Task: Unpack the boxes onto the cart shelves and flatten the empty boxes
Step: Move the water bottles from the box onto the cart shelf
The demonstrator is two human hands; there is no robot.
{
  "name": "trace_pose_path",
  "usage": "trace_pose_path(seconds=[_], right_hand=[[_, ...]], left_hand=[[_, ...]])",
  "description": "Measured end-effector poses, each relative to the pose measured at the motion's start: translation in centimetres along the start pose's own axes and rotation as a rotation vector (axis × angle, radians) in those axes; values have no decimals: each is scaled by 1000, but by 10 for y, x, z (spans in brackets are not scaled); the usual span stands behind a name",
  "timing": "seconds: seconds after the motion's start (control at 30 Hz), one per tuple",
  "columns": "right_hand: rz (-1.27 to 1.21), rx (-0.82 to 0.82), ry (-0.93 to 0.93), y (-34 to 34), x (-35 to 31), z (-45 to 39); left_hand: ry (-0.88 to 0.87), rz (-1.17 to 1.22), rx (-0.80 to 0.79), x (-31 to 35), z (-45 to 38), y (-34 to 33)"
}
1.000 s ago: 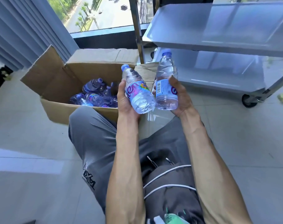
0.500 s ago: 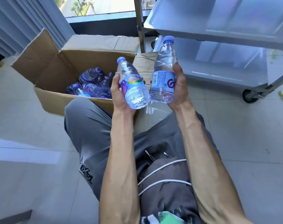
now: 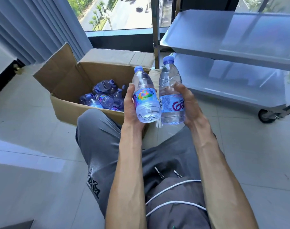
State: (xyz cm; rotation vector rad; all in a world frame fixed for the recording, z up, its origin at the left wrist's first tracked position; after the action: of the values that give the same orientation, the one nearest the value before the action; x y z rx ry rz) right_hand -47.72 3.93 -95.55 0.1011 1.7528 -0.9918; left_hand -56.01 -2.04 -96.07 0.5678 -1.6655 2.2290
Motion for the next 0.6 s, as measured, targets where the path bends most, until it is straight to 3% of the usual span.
trace_pose_path(seconds=[0.13, 0.23, 0.37, 0.43, 0.6], right_hand=[[-39, 67, -12, 9, 1, -3], [103, 173, 3, 35, 0, -3], [335, 437, 116, 82, -22, -2], [410, 504, 185, 97, -37, -9], [543, 611, 273, 119, -73, -49]], left_hand=[[97, -40, -25, -10, -3, -5], [17, -57, 11, 1, -10, -3], [-158, -147, 285, 18, -33, 21], [-263, -290, 426, 32, -45, 25], [-442, -584, 596, 67, -97, -4]])
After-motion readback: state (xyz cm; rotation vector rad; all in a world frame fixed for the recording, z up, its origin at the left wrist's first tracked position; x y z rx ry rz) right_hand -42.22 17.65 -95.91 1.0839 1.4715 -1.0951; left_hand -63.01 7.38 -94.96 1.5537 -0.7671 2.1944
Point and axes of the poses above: each hand's wrist, its own z-axis away from the middle knuckle, its own y-axis out of the back of the hand, x = y × z, the point moved 10 cm from there along -z, towards the middle knuckle, and after that the axes turned 11 degrees about y, right-handed, at the moved point
